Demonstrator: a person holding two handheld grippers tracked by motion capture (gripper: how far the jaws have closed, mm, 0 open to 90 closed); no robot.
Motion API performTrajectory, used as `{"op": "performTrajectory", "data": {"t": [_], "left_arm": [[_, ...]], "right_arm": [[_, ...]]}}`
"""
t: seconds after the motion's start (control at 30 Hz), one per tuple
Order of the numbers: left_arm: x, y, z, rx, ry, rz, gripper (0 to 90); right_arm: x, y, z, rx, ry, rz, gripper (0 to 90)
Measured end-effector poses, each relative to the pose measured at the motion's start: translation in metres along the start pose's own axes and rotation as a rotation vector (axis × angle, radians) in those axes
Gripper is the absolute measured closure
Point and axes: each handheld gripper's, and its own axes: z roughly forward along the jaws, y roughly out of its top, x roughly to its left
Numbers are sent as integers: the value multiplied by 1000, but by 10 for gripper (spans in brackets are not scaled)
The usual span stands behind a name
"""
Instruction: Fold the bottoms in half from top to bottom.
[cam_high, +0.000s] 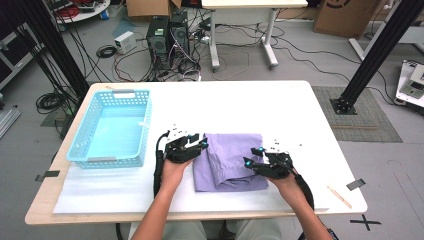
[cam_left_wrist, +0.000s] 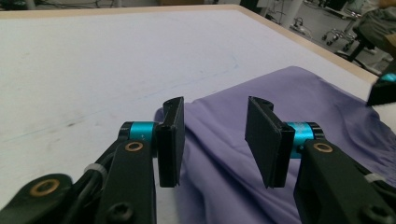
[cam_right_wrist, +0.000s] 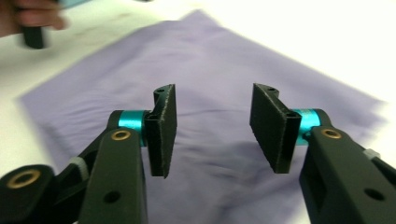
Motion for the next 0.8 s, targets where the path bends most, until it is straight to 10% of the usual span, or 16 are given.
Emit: {"op": "performTrajectory", "data": {"t": [0.47, 0.8], "left_arm": [[-21, -6, 41, 292, 58, 78, 621], [-17, -8, 28, 224, 79, 86, 574]], "right_arm": [[-8, -13, 11, 176, 1, -44, 547], [-25, -1, -13, 9, -112, 41, 536]]}}
